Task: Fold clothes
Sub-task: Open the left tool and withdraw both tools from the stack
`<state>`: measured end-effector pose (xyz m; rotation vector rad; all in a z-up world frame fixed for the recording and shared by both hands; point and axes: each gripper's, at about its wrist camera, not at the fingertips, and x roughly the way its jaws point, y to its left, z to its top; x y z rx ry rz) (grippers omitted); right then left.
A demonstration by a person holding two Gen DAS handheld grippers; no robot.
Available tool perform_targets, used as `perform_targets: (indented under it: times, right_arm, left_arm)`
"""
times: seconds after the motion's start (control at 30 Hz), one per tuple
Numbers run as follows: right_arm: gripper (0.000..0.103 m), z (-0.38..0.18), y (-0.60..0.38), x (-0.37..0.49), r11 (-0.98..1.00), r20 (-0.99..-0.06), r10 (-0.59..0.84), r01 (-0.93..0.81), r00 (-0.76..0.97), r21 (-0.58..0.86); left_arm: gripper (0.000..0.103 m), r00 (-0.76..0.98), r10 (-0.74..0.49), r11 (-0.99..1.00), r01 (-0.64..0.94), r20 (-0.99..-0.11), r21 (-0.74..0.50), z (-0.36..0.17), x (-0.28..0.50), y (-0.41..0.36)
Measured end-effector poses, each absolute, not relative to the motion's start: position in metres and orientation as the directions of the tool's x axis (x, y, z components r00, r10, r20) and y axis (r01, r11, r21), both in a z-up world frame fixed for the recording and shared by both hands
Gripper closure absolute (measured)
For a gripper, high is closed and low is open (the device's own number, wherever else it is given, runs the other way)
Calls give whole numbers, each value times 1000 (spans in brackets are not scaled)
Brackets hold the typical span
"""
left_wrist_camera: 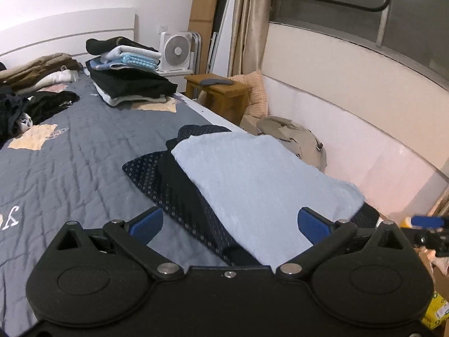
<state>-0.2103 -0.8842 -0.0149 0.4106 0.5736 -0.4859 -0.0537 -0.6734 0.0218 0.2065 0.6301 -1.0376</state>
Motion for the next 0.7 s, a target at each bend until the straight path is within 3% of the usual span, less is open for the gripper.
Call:
perform_targets:
  times: [0.2, 0.7]
  right_arm:
    - [7, 2, -859, -215, 831, -613, -292, 512, 734, 218]
    - [7, 25, -832, -230, 859, -637, -293, 489, 713, 152]
  left_arm:
    - [0, 307, -688, 500, 857, -658, -123, 19, -79, -661]
    - [0, 310, -668, 462, 885, -677, -50, 32, -121, -643]
